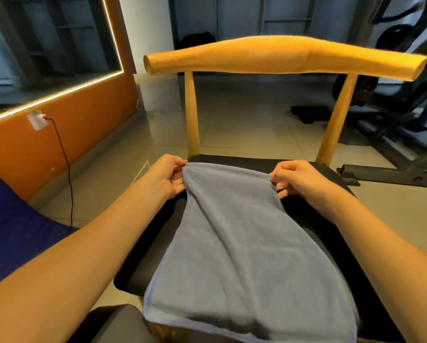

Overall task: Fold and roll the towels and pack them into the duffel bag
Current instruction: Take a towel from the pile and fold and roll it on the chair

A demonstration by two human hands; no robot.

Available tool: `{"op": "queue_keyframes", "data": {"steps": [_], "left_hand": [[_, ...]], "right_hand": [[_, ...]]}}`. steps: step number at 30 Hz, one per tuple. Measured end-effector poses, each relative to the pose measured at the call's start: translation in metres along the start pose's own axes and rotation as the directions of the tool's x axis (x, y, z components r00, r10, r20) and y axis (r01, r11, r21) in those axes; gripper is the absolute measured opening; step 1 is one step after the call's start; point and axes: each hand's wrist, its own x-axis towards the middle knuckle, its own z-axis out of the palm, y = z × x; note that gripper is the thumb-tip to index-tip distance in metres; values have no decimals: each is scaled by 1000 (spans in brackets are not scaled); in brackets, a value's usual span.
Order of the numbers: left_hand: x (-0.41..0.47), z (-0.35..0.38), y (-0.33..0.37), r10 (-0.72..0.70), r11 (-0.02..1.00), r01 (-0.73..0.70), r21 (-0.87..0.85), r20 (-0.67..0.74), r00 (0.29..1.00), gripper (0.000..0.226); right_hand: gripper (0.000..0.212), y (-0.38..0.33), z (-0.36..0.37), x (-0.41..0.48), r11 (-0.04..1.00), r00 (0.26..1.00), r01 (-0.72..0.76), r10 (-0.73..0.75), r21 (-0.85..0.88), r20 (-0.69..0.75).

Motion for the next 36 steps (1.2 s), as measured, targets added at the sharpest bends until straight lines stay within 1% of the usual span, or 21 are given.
{"op": "queue_keyframes", "data": {"steps": [2, 3, 4, 7, 9, 12, 13, 15, 17, 18, 19, 22, 23, 27, 29, 30, 31, 32, 34, 35, 36], "left_hand": [[4, 0, -3, 5, 999, -5, 39, 1, 1000, 10], [7, -1, -3, 10, 996, -10, 94, 7, 1000, 8], [8, -2, -2, 11, 987, -15, 158, 26, 1000, 5], [13, -1, 1, 17, 917, -61, 394, 112, 994, 16], [17, 4, 2, 51, 813, -133, 567, 159, 986, 19], [23, 15, -1, 117, 545, -261, 796, 236, 965, 17], [25, 18, -3, 136, 467, -307, 829, 276, 951, 13], [26, 24, -5, 125, 384, -362, 849, 341, 932, 3], [26, 27, -2, 93, 337, -399, 853, 392, 915, 13], [24, 27, 1, 85, 338, -415, 845, 412, 907, 17], [23, 27, 5, 80, 366, -427, 827, 429, 900, 19], [21, 19, 16, 50, 551, -404, 730, 454, 890, 20], [21, 15, 19, 33, 586, -389, 711, 458, 888, 20], [29, -3, 25, 19, 669, -344, 659, 447, 894, 14], [33, -8, 26, 76, 696, -354, 625, 426, 901, 12], [34, -8, 25, 122, 669, -382, 637, 413, 902, 12], [36, -7, 22, 180, 594, -425, 683, 401, 898, 12], [39, -6, 19, 243, 465, -465, 754, 396, 886, 12], [43, -2, 11, 372, 135, -471, 872, 396, 839, 12], [40, 2, 7, 445, 16, -447, 894, 394, 804, 14], [33, 8, 3, 509, -36, -452, 891, 405, 759, 16]], "right_hand": [[21, 1, 1, -1, 1000, 999, -7, 7, 3, -31], [24, 1, 2, 0, 1000, 999, -4, 4, 3, -47], [26, 0, 3, 0, 1000, 998, -1, 1, 6, -56], [21, 1, 5, 0, 999, 999, -1, -1, -42, -49], [18, 1, 5, 1, 995, 998, -9, 2, -103, -61], [16, 1, 6, 1, 995, 996, -22, 13, -100, -90], [16, 1, 6, 1, 996, 995, -24, 16, -83, -99], [16, -1, 9, 0, 997, 994, -42, 36, -57, -101], [16, -1, 11, 0, 996, 991, -89, 86, -27, -102], [17, -1, 12, 0, 992, 988, -122, 120, -10, -101], [18, 0, 13, 0, 989, 985, -146, 146, 3, -97], [21, 0, 13, 0, 985, 978, -172, 174, 31, -111], [22, 0, 13, -1, 983, 978, -178, 181, 40, -107], [29, 1, 10, 1, 985, 978, -175, 175, 15, -114], [31, 3, 10, 2, 988, 982, -153, 149, -31, -118], [30, 4, 11, 3, 988, 984, -139, 131, -62, -119], [27, 5, 11, 3, 989, 987, -125, 116, -84, -113], [25, 5, 11, 4, 989, 989, -117, 107, -94, -105], [20, 3, 9, 4, 987, 991, -112, 102, -117, -90], [18, 1, 8, 3, 983, 991, -117, 107, -139, -79], [18, 0, 5, 3, 979, 991, -127, 117, -162, -67]]}}
